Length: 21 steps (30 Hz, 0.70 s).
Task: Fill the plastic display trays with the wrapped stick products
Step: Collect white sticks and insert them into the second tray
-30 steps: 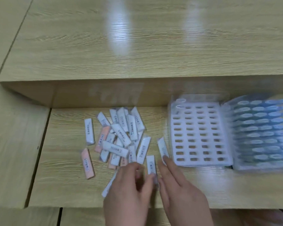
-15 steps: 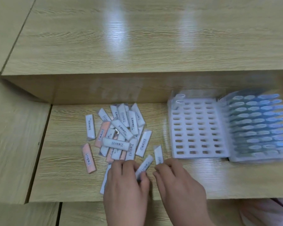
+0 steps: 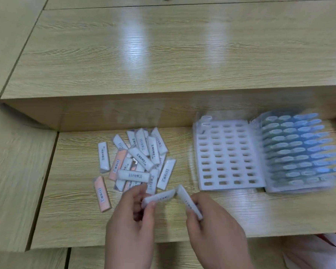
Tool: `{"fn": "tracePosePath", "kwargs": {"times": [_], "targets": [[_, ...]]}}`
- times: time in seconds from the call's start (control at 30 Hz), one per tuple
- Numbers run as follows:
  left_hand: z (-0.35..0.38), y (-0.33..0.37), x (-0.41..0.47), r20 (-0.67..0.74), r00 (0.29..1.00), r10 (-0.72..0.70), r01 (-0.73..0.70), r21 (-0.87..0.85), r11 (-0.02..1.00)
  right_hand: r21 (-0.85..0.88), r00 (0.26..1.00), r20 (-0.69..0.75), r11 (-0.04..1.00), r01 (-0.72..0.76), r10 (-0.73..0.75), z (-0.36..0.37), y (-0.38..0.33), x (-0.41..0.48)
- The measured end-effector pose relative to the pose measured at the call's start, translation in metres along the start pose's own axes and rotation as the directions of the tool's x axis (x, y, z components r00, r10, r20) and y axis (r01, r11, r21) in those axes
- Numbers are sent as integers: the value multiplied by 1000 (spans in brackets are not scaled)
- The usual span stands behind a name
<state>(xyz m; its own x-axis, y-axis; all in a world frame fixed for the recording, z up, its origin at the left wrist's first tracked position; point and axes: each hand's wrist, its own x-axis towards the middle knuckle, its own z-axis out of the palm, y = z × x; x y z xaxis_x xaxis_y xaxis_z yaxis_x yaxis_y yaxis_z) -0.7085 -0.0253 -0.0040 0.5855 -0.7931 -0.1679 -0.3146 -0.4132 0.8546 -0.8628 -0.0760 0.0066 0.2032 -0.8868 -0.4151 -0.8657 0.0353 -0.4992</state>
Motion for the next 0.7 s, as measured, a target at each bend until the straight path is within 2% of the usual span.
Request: {"fn": "tracePosePath", "kwargs": {"times": [0.03, 0.1, 0.2, 0.3, 0.4, 0.53, 0.7], "targets": [[-1, 5, 3, 9, 1000, -6, 6, -85, 996, 178, 998, 55, 983, -48, 38, -9, 3, 2], [-4, 22, 10, 11, 1000, 9, -6, -215, 977, 511, 984, 161, 847, -144, 71, -30, 11, 9], [-3, 55, 26, 8, 998, 59, -54, -315, 948, 665, 994, 106, 741, -93, 29, -59, 23, 24], [11, 85, 43, 56, 987, 151, -130, -280, 951, 742, 999, -11, 670, -23, 46, -82, 29, 45], [29, 105, 59, 59, 969, 239, -214, -273, 938, 727, 989, -143, 673, 133, -40, -97, 24, 69], [52, 112, 73, 45, 950, 310, -297, -184, 937, 616, 933, -336, 719, 323, -132, -96, 23, 100], [74, 105, 76, 46, 921, 386, -387, 16, 922, 339, 913, -360, 886, 317, -190, -84, 30, 125]]}}
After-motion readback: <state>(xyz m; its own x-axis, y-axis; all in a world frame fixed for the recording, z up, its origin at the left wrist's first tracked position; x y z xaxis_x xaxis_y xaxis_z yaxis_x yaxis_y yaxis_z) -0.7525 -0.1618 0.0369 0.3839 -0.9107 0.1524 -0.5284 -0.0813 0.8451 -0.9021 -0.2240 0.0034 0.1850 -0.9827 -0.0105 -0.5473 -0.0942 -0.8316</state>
